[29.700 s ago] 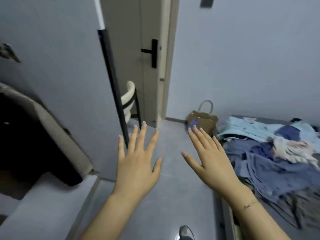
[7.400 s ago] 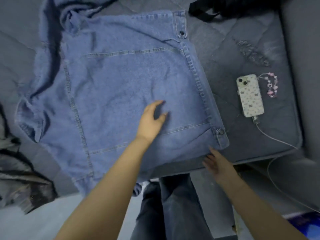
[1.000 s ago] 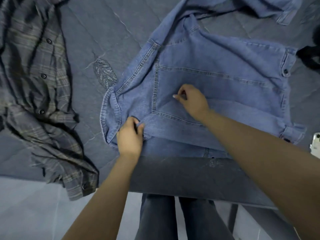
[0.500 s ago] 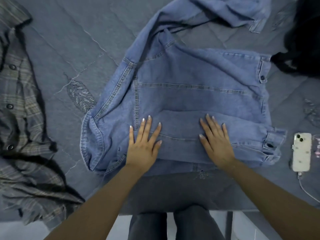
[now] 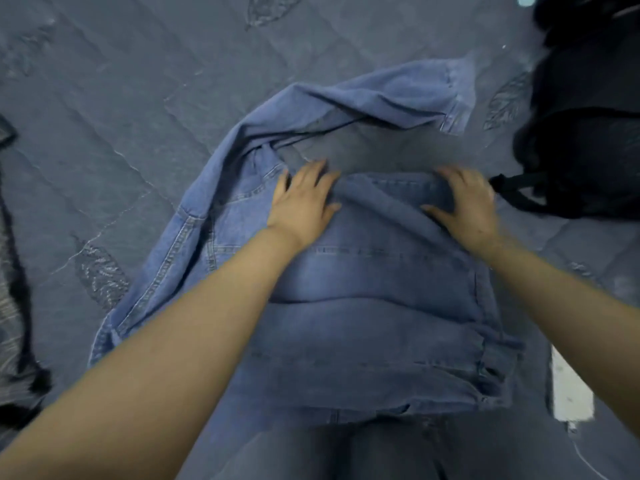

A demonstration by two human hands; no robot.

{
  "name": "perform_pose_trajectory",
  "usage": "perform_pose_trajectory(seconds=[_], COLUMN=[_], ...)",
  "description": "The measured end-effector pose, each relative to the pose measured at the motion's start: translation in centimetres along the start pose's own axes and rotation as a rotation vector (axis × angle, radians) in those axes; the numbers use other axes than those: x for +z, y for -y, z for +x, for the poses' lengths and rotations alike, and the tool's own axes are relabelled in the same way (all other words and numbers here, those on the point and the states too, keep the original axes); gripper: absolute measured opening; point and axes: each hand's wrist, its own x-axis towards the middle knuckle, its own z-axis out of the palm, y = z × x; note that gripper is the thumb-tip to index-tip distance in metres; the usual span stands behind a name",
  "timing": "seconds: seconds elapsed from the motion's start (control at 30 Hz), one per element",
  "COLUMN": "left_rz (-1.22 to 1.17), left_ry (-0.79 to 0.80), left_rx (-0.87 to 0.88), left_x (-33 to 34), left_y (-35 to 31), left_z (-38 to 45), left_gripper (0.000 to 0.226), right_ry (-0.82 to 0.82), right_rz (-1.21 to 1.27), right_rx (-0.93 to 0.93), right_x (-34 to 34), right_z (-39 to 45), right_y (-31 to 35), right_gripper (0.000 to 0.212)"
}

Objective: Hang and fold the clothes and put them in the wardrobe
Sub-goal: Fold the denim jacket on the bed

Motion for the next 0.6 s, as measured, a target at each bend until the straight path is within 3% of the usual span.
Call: perform_pose_trajectory(seconds=[0.13, 0.33, 0.47, 0.6], left_rz=[0.053, 0.013, 0.037, 0.291], left_ry=[0.121, 0.016, -0.083, -0.031], left_rx=[-0.095, -0.115, -0.087, 0.064], left_x=[1.7, 2.5, 1.8, -0.7], left_y=[3.2, 4.7, 4.4, 3.0], left_z=[2.4, 3.4, 3.3, 3.3], left_gripper=[0.083, 0.106, 0.092, 0.069], right_ry=[0.139, 0.334, 0.287, 0.368], right_rz=[0.024, 0.117, 0.153, 0.134], right_rx=[-0.13, -0.11, -0.064, -0.176], right_x=[-0.5, -2.0, -1.7, -3.7], right_z=[3.3, 6.2, 6.2, 4.8], right_y=[-4.0, -6.7, -6.1, -5.1], right_gripper=[0.045, 0.045, 0.051, 0.039])
